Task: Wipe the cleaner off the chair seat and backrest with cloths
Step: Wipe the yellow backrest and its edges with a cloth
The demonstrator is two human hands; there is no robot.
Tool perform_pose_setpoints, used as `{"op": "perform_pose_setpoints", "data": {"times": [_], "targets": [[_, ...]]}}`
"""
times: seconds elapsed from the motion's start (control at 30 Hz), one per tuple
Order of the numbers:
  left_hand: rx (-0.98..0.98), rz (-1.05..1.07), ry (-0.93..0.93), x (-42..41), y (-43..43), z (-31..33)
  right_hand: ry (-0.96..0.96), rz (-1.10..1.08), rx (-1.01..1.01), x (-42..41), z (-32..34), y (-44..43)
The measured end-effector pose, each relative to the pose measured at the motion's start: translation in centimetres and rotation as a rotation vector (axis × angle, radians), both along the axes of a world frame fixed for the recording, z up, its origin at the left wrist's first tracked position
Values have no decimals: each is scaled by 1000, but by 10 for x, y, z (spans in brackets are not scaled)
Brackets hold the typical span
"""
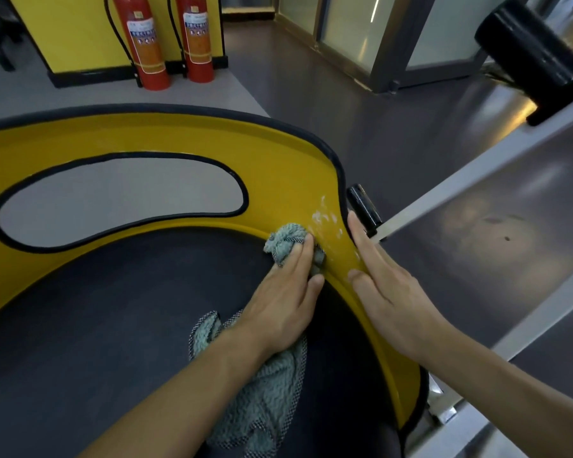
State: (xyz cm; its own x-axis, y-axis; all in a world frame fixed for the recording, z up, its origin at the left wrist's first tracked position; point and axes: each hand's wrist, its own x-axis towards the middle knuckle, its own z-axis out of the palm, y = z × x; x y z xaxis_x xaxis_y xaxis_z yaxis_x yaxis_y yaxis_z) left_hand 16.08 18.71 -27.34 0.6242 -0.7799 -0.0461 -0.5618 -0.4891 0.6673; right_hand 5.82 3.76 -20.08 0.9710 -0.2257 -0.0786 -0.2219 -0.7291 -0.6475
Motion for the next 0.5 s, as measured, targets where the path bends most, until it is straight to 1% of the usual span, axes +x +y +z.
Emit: {"op": "perform_pose_setpoints", "data": {"times": [0.07,0.17,0.27,0.33,0.37,0.43,0.5], "targets": [[9,11,30,-1,-2,-3,5,-5,6,0,1,0],[-102,76,2,1,-8,20,13,-6,10,0,2,1],[-187,72,-102,3,-13,46,30,-6,14,0,3,1],[-215,45,-210,5,-13,52,42,-7,19,0,4,2],[-235,44,-234,5,-13,52,45,-8,21,0,4,2],[-283,80,-170,3,-12,43,37,-7,26,0,4,2],[-293,170,16,-3,-11,26,31,-6,29,0,4,1]]}}
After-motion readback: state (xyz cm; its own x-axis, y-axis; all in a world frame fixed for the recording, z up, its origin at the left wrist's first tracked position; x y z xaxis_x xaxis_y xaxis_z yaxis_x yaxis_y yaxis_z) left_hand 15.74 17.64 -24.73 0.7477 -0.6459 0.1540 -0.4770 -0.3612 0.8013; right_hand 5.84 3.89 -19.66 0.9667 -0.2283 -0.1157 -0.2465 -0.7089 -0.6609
